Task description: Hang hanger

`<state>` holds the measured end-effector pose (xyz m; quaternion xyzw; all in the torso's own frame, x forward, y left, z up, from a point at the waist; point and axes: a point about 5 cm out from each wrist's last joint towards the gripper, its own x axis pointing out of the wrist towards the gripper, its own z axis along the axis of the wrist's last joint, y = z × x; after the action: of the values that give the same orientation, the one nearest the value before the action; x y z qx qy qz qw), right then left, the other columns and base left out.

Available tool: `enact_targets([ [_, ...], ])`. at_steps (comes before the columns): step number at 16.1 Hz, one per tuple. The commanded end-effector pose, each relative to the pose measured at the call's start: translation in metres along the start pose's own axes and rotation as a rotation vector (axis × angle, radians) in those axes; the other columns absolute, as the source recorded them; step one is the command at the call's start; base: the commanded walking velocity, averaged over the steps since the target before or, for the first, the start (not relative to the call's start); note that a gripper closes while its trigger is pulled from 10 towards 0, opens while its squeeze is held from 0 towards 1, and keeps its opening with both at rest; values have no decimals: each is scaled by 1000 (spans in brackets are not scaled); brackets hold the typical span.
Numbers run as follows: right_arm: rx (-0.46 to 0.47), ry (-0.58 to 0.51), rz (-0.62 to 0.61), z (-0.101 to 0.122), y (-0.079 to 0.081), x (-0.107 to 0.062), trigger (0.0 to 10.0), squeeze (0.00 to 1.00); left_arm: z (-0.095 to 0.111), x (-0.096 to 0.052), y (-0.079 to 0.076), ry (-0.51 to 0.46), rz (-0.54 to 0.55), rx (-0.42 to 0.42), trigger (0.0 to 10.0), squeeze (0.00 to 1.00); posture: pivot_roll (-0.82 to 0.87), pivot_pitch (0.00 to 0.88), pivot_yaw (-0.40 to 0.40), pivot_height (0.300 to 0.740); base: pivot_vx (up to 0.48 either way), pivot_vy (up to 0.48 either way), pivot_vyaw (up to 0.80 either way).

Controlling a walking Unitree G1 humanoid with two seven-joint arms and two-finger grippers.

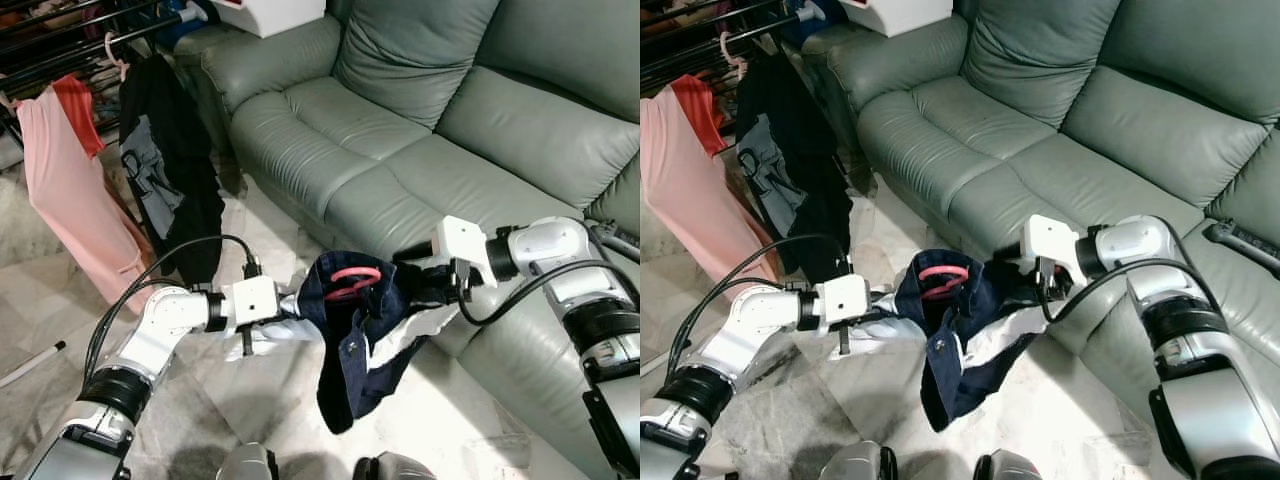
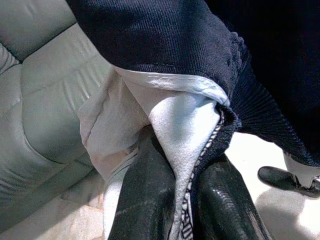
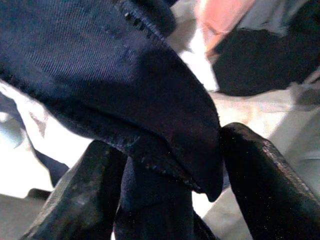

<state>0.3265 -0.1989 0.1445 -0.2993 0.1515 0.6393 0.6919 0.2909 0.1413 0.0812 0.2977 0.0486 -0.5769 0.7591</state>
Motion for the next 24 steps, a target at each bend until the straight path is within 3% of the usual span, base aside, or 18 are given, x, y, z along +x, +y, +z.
enact_targets([
  [1,12,30,65,-3,4,1,0,0,5,1,1,-20,3,27,0,0,-34,82,45,740,0,0,0],
  [6,21,61,72,-12,11,11,0,0,6,3,3,-22,0,26,0,0,-35,83,45,740,0,0,0],
  [8,-39,137,37,-19,13,18,0,0,7,3,2,-24,-8,26,0,0,-35,83,45,740,0,0,0],
  [13,-52,185,-60,-27,11,24,0,0,8,3,3,-33,-11,19,0,0,-32,78,43,740,0,0,0],
  [20,-27,94,-95,-25,11,27,0,0,8,5,4,-39,11,8,0,0,-32,68,40,740,0,0,0],
  [23,-134,-18,-445,-2,-18,12,0,0,12,-8,54,15,451,116,0,0,-31,65,35,740,0,0,0],
  [24,-148,-31,-472,1,-20,11,0,0,13,-10,59,17,489,114,0,0,-36,64,36,740,0,0,0],
])
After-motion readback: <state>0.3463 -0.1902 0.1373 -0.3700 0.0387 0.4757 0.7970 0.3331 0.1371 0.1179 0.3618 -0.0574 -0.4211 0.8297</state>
